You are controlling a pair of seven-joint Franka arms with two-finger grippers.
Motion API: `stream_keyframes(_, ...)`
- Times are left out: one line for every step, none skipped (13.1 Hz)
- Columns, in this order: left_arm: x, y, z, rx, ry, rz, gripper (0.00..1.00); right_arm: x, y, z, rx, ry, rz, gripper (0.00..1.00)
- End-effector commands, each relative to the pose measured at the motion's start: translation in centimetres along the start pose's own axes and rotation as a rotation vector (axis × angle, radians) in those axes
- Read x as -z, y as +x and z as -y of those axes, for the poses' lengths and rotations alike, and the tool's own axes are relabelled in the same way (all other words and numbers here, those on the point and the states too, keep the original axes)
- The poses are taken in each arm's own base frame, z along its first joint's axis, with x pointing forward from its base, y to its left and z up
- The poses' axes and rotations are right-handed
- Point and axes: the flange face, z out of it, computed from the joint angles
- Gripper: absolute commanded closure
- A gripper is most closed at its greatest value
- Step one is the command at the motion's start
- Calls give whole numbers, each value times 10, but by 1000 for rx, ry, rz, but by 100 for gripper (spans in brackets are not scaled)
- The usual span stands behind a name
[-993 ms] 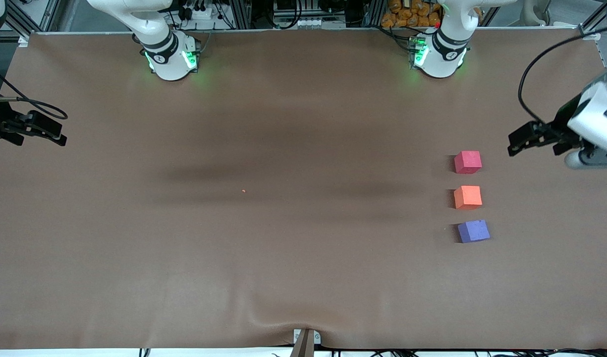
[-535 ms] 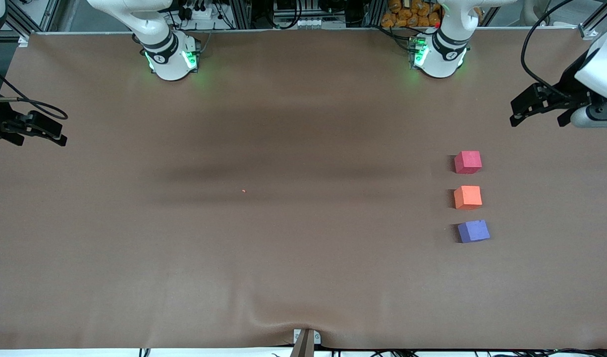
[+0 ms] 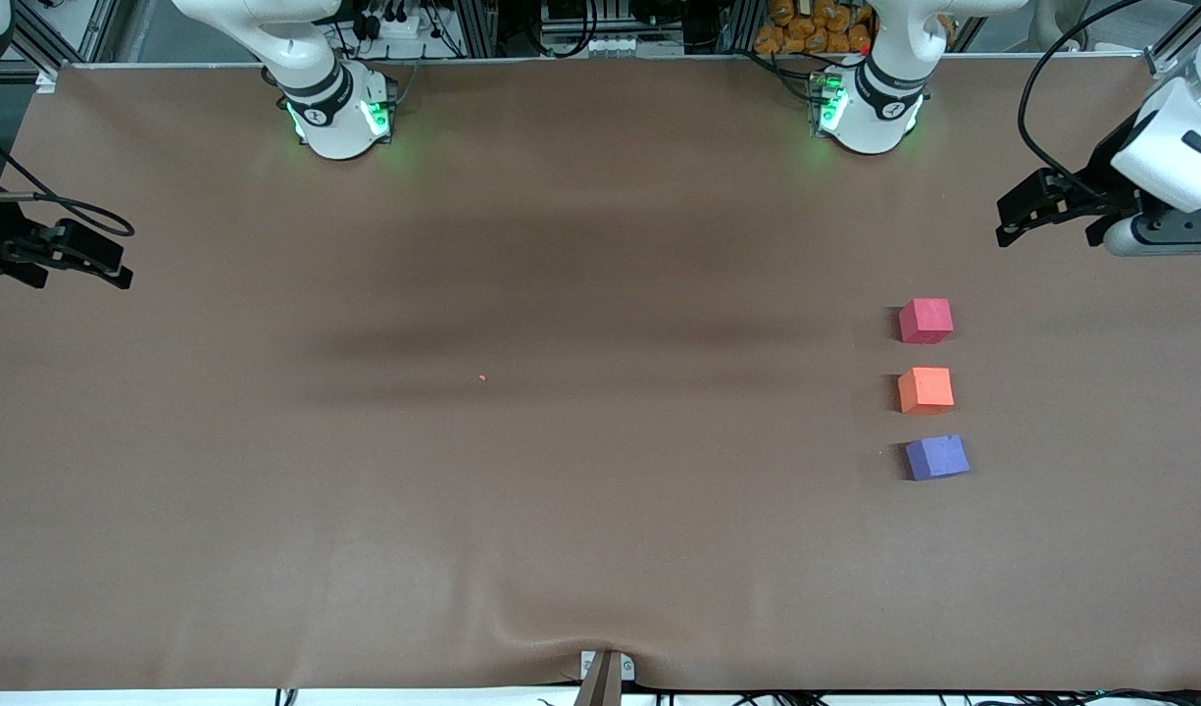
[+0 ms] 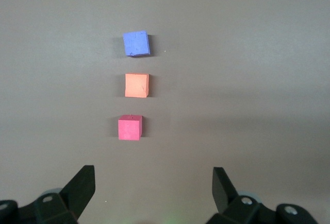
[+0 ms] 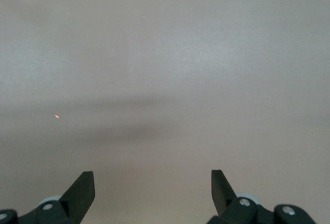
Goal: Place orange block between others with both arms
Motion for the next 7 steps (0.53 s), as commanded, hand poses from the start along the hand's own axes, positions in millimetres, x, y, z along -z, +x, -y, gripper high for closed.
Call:
stream_keyframes(-3, -7, 3, -3, 0, -17, 0, 1, 0, 2, -6, -9, -6, 0)
stream_keyframes(3, -5, 6, 4, 5, -30, 0, 1, 0, 2, -4, -9, -6, 0)
stream_keyframes(4, -7, 7, 12, 6, -24, 0, 1, 0, 2, -6, -9, -6, 0)
stream_keyframes(3, -13, 7, 23, 8, -4, 0, 0, 0, 2, -6, -8, -4, 0)
stream_keyframes(5, -18, 5, 24, 11, 8, 0, 0, 0, 2, -6, -8, -4, 0)
stream_keyframes(5, -17, 4, 32, 10, 6, 0, 1, 0, 3, -3, -9, -5, 0)
stream_keyframes(8, -14, 5, 25, 15, -2, 0, 0, 0, 4, -3, -9, -4, 0)
